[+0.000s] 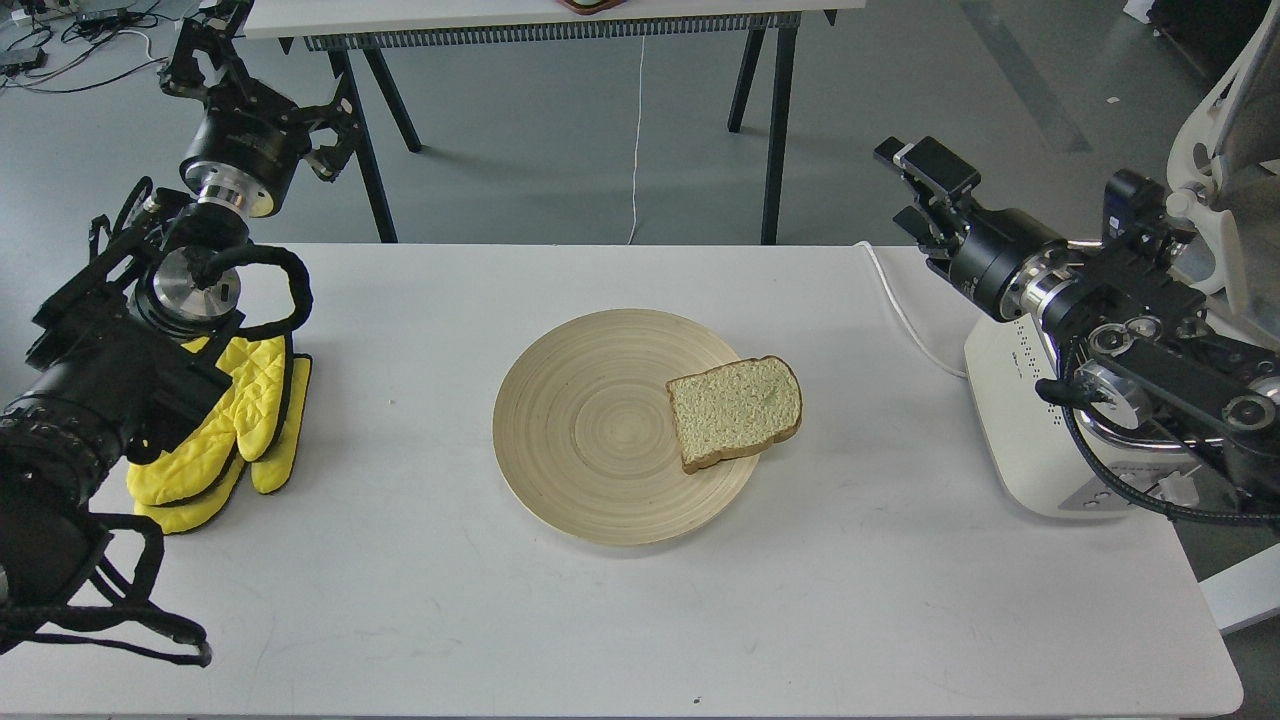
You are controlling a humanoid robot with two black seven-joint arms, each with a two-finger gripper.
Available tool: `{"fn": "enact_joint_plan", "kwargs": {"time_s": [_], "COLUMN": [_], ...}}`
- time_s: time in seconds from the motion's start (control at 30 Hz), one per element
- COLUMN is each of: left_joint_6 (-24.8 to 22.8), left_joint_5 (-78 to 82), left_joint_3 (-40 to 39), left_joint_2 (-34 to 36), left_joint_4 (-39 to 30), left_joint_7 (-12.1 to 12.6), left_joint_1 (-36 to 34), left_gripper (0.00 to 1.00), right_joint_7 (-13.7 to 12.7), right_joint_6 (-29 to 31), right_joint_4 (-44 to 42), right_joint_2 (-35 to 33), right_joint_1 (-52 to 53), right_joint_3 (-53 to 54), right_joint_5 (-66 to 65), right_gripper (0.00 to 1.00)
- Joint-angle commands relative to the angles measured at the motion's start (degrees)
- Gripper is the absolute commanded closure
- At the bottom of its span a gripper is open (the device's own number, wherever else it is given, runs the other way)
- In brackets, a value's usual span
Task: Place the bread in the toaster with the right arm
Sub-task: 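Move the right gripper from the toaster down to the bread slice, then close the right gripper on the edge of the bread slice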
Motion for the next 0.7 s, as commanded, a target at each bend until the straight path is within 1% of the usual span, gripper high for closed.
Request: {"fn": "enact_joint_plan", "kwargs": {"time_s": [0.0, 0.13, 0.23, 0.37, 0.47, 0.6, 0.67], "left_joint_6": [0.0, 0.0, 0.0, 0.0, 0.0, 0.0, 0.0], "left_joint_5": [0.0, 0.0, 0.0, 0.0, 0.0, 0.0, 0.0], "left_joint_3": [-0.01, -0.01, -0.01, -0.01, -0.01, -0.01, -0.01], "left_joint_2": [0.0, 0.0, 0.0, 0.0, 0.0, 0.0, 0.0], "left_joint_4": [0.01, 0.01, 0.01, 0.01, 0.01, 0.01, 0.01], "left_joint_7": [0.0, 0.0, 0.0, 0.0, 0.0, 0.0, 0.0], "left_joint_1": [0.0, 0.0, 0.0, 0.0, 0.0, 0.0, 0.0], "left_gripper": [0.0, 0.0, 0.0, 0.0, 0.0, 0.0, 0.0], "right_joint_7": [-0.05, -0.57, -0.58, -0.4, -0.14, -0.4, -0.49], "right_joint_6": [-0.98, -3.96, -5.9, -6.08, -6.08, -5.91, -5.91], "right_joint_4": [-0.51, -1.04, -2.79, -4.73, -4.65, -5.35, -7.01], "right_joint_2": [1.91, 2.52, 4.19, 5.68, 7.53, 9.38, 10.78], "right_joint_1": [-2.69, -4.8, -5.42, -5.77, -6.73, -7.17, -7.18], "right_joint_3": [-2.7, -6.48, -9.99, -11.15, -11.15, -11.41, -12.02], "right_joint_5": [-4.39, -8.7, -9.15, -8.97, -8.97, -9.15, -9.06], "right_gripper": [0.06, 0.1, 0.13, 0.2, 0.26, 0.29, 0.29]}}
